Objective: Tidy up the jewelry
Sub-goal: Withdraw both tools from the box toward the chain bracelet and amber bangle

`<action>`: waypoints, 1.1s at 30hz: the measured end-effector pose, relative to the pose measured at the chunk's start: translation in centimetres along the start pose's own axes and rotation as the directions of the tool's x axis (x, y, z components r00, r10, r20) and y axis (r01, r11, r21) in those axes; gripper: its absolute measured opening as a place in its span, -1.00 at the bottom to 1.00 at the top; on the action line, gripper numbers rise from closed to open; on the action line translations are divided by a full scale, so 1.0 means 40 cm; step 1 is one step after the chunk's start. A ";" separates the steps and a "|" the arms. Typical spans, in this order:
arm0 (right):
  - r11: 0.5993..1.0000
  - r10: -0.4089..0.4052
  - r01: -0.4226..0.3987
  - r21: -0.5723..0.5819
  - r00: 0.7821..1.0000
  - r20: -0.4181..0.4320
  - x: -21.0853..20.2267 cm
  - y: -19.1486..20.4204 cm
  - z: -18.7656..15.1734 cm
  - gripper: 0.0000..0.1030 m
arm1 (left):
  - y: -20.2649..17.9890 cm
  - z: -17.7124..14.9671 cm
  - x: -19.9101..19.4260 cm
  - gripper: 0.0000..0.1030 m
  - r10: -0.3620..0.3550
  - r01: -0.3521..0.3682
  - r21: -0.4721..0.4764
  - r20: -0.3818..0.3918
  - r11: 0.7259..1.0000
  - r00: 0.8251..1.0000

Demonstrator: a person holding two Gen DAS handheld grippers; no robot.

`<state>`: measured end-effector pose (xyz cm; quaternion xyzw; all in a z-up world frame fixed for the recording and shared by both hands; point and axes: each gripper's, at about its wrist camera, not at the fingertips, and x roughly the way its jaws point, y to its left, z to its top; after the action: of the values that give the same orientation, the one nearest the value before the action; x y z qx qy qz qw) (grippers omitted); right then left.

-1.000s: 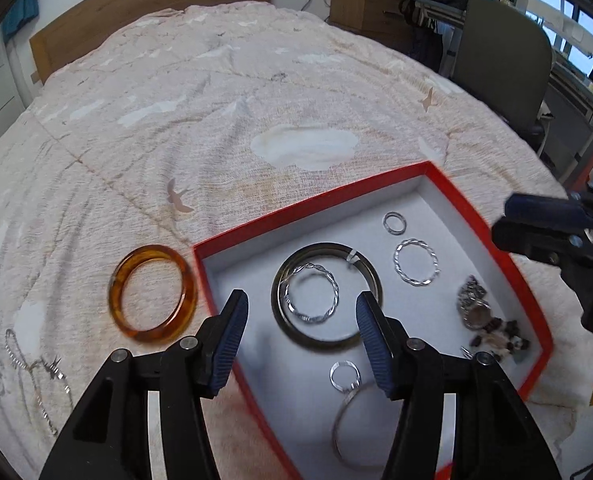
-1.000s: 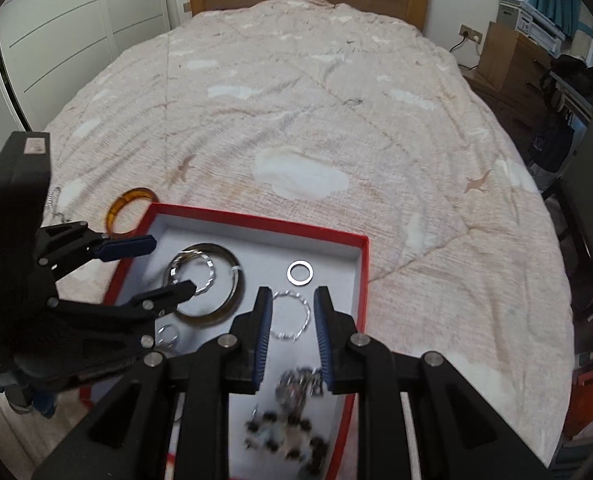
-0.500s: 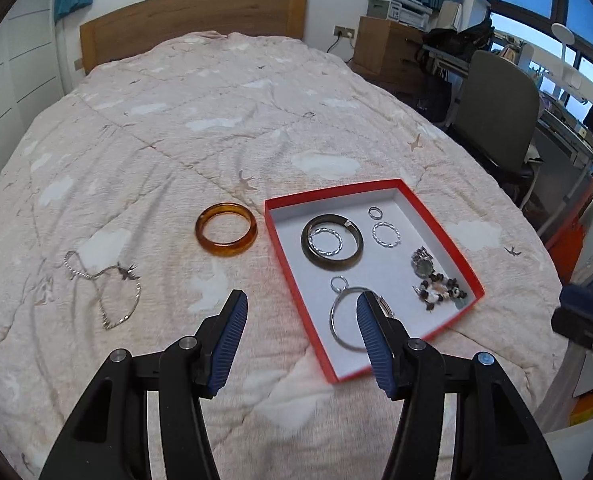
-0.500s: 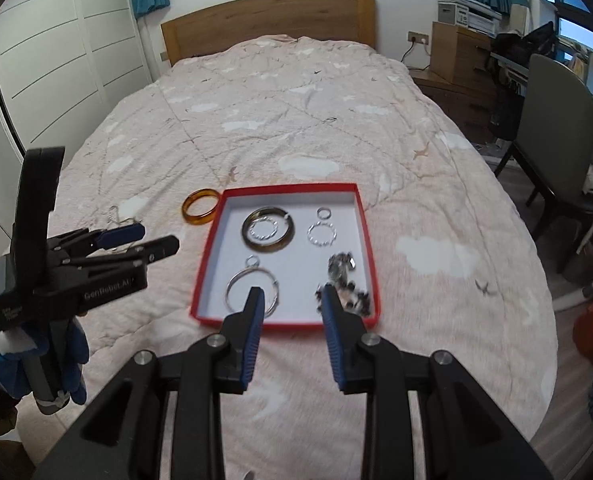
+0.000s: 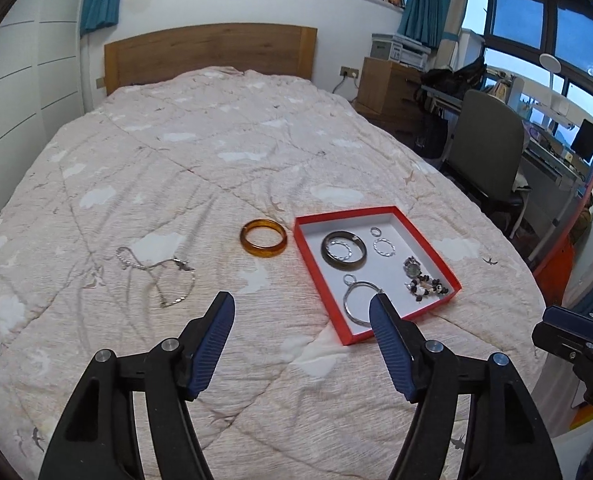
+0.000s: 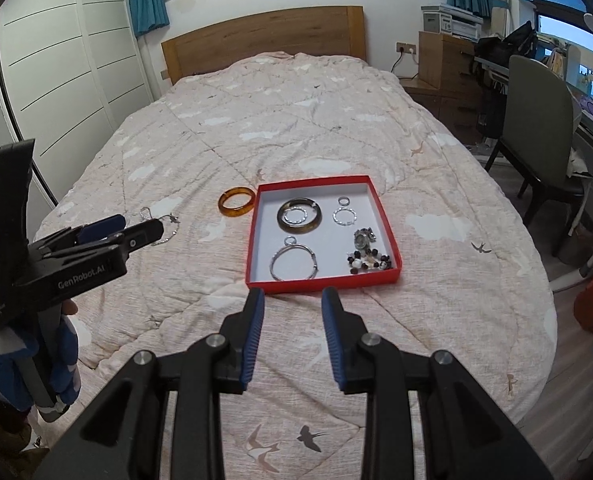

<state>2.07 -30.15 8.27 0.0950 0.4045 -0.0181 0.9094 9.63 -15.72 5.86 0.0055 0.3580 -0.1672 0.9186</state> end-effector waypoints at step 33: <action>0.990 0.139 -0.139 -0.026 0.990 0.011 0.076 0.128 -0.049 -0.44 | 0.291 -0.189 -0.155 0.51 0.210 -0.214 -0.156 -0.043 0.964 0.977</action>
<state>3.23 -24.62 5.54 0.1113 0.3914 0.0500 0.9121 4.03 -1.86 3.05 -0.0278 0.3795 -0.0385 0.9240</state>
